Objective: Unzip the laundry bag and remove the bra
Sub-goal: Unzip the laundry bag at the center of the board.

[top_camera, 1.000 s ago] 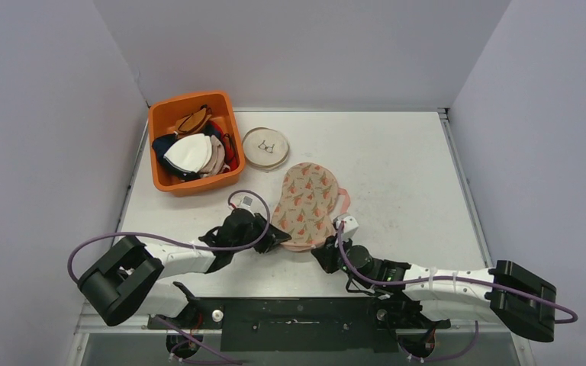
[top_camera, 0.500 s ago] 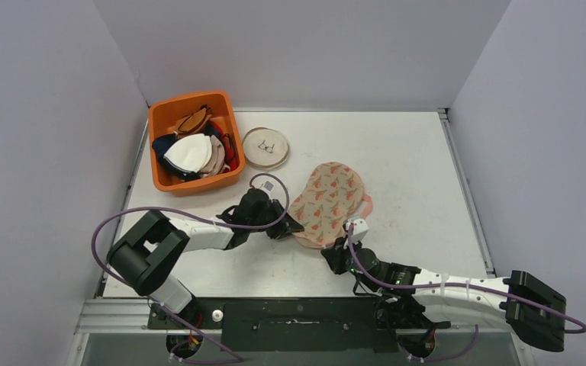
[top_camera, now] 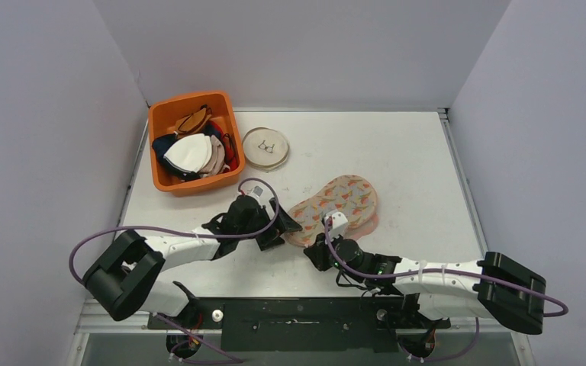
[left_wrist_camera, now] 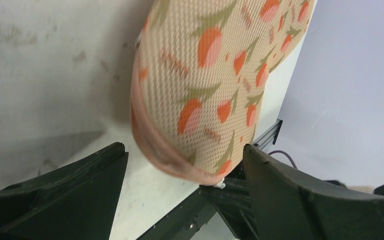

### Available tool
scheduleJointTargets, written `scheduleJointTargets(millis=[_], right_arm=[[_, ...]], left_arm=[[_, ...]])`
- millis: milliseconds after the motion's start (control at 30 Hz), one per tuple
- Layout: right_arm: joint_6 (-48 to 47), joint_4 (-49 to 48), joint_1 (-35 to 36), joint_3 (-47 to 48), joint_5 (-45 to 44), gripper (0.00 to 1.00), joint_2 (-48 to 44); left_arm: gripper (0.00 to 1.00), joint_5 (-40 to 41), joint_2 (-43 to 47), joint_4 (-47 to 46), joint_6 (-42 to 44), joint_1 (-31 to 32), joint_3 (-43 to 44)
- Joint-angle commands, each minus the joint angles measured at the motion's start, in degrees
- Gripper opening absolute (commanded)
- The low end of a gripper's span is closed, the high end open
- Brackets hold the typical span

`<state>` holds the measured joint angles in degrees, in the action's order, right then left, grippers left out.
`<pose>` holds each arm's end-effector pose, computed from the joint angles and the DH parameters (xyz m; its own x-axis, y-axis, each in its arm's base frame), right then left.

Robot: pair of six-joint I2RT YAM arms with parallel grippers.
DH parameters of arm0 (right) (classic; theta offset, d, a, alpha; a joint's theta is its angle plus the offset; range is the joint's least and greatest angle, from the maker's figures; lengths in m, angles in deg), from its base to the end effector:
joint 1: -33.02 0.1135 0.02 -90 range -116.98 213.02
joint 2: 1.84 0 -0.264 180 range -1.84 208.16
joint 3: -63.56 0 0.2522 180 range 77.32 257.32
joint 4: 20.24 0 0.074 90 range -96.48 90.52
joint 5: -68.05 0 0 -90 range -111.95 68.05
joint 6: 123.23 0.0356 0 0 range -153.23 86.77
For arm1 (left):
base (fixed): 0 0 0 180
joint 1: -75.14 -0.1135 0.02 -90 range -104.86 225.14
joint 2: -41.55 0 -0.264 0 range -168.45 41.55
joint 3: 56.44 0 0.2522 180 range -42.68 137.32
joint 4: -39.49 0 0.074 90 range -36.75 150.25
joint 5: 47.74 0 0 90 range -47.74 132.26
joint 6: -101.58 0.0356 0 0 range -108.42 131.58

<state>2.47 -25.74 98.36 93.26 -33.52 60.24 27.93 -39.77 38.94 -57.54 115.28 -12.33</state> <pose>0.0926 0.1847 0.1625 -0.6292 -0.0003 -0.7773 -0.5523 0.7037 0.4469 0.1992 -0.1795 0.1572 -0.8881 -0.4353 -0.1478 -0.1498 0.5780 -0.8022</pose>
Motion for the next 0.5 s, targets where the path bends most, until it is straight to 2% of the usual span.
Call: scheduleJointTargets(millis=[0, 133, 233, 267, 367, 467], right_arm=[[-2.0, -6.8, 0.1, 4.4, 3.3, 0.05, 4.3], [-2.9, -7.9, -0.1, 6.0, 4.8, 0.05, 7.7], [-3.1, -8.2, -0.1, 6.4, 5.3, 0.05, 8.9], [-3.1, -8.2, -0.1, 6.3, 5.4, 0.05, 8.7], [-2.9, -7.7, -0.1, 5.9, 5.8, 0.05, 7.9], [-2.8, -6.7, -0.1, 5.6, 5.9, 0.05, 6.8]], left_arm=[[0.84, 2.2, 6.0, 0.3, -3.7, 2.8, -4.2], [0.84, 4.3, 7.7, 0.6, -5.8, 5.1, -4.8], [0.79, 6.2, 7.7, 0.6, -7.3, 5.1, -4.7], [0.74, 7.0, 7.5, 0.4, -7.7, 5.0, -4.6], [0.51, 8.7, 6.8, 0.7, -8.7, 4.5, -4.1], [0.4, 9.0, 5.5, 0.3, -9.0, 4.3, -3.3]])
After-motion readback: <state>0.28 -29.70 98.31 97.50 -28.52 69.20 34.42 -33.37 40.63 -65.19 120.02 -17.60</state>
